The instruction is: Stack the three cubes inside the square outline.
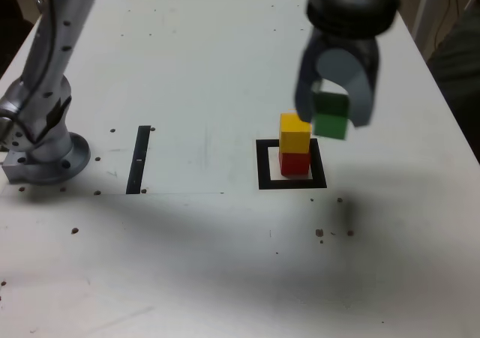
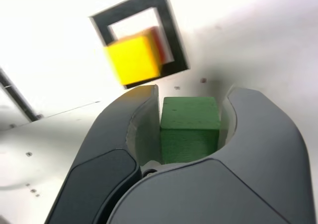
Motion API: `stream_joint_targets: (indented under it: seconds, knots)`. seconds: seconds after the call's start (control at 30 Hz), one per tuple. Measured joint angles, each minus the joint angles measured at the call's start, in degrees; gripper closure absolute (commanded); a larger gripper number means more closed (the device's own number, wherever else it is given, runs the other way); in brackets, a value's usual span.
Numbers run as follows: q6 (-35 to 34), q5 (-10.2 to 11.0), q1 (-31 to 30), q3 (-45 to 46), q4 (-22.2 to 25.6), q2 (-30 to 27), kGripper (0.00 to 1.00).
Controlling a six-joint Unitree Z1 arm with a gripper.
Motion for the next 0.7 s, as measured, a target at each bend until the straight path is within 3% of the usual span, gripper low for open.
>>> stream_joint_targets:
  seconds: [0.27,0.5,0.7]
  knots:
    - [-0.64,-0.27,3.01,5.21,0.03,-3.58,0.7]
    - [-2.16,-3.71,6.94,9.24,-0.08,-4.37,0.7]
    - [-2.95,-4.81,8.82,10.53,-0.35,-4.38,0.7]
